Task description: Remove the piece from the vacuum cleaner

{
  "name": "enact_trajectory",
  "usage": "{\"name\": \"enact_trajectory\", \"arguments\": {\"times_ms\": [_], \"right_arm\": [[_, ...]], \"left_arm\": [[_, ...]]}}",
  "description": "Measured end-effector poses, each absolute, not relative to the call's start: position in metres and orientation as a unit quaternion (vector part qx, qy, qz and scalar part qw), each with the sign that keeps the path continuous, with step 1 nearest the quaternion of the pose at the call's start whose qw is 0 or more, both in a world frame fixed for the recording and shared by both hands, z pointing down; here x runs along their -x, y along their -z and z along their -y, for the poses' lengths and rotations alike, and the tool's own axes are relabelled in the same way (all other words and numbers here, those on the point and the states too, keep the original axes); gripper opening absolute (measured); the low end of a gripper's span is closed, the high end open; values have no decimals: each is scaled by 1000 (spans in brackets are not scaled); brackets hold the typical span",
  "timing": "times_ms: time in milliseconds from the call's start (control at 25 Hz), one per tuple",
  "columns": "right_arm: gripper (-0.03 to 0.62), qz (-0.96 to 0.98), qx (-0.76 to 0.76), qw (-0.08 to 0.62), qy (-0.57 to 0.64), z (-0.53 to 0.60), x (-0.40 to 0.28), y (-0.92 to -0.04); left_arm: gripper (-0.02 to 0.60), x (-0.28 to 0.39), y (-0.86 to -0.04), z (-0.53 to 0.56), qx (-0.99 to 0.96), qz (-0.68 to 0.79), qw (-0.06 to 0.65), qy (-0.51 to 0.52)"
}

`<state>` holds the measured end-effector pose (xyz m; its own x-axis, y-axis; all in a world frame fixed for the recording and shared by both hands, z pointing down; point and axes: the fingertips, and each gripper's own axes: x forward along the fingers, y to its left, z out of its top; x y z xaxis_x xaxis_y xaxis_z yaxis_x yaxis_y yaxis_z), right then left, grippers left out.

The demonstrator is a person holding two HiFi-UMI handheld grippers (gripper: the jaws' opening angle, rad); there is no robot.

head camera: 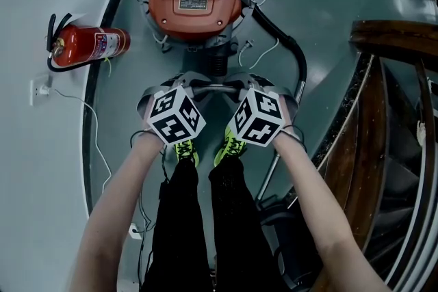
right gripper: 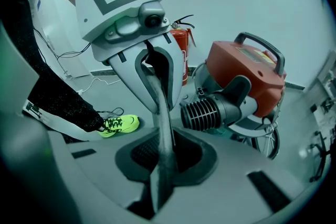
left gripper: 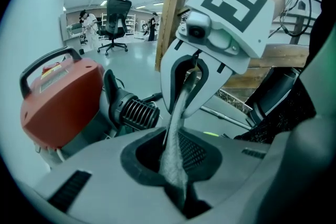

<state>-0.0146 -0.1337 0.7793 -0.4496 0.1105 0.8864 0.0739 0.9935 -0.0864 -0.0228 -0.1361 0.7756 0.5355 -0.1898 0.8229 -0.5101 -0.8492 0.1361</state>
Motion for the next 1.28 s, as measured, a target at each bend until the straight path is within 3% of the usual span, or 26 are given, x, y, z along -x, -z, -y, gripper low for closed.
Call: {"name": "enact_trajectory", "arguments": {"times_ms": [760,1280], "right_arm": [[51,846,75,527,-22,77,5,-761],[52,850,49,525,12,83,5,-765]], "left_arm": [[46,13,-758,79,-851,199,204,-442],[46,13,-761,84,-843,230,168,-455]]}}
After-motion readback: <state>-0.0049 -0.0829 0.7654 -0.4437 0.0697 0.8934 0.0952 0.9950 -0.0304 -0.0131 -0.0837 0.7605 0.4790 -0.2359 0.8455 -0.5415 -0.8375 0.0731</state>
